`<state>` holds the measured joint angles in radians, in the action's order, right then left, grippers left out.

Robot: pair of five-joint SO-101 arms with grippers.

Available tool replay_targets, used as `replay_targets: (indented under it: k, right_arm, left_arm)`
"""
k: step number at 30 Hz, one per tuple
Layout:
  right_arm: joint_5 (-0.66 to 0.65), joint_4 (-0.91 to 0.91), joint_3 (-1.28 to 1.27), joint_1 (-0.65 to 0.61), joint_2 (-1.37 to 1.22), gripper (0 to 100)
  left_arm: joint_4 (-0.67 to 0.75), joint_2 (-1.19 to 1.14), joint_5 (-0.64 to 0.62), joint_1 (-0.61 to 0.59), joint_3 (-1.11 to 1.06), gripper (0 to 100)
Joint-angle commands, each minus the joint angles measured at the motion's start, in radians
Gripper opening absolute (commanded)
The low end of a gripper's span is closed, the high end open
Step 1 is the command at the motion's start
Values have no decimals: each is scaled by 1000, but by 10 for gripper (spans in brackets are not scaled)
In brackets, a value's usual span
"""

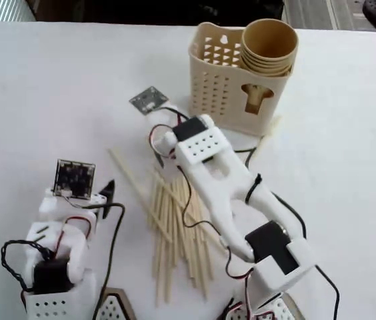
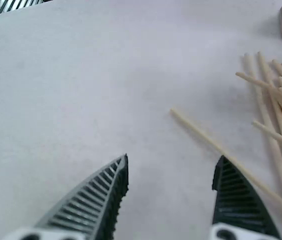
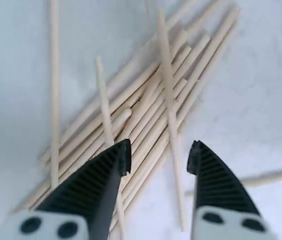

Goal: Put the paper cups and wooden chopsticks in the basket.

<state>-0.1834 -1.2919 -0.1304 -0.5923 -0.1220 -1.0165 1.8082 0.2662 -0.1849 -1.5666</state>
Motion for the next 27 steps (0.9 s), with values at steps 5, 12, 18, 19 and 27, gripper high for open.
replay_targets:
  k: [5,12,18,19,27]
  right_arm:
    - [0,-81,60,-8,-38,209]
    - [0,-82,115,-16,-150,365]
    - [-46,-88,203,47,-291,348]
    - [-52,-88,204,48,-311,341]
    - [-41,-88,206,54,-361,197]
  left_arm:
    - [-2,13,-8,-15,3,268]
    - [-3,13,-8,-15,3,268]
    - [-3,13,-8,-15,3,268]
    - [-3,13,-8,-15,3,268]
    - [-2,13,-8,-15,3,268]
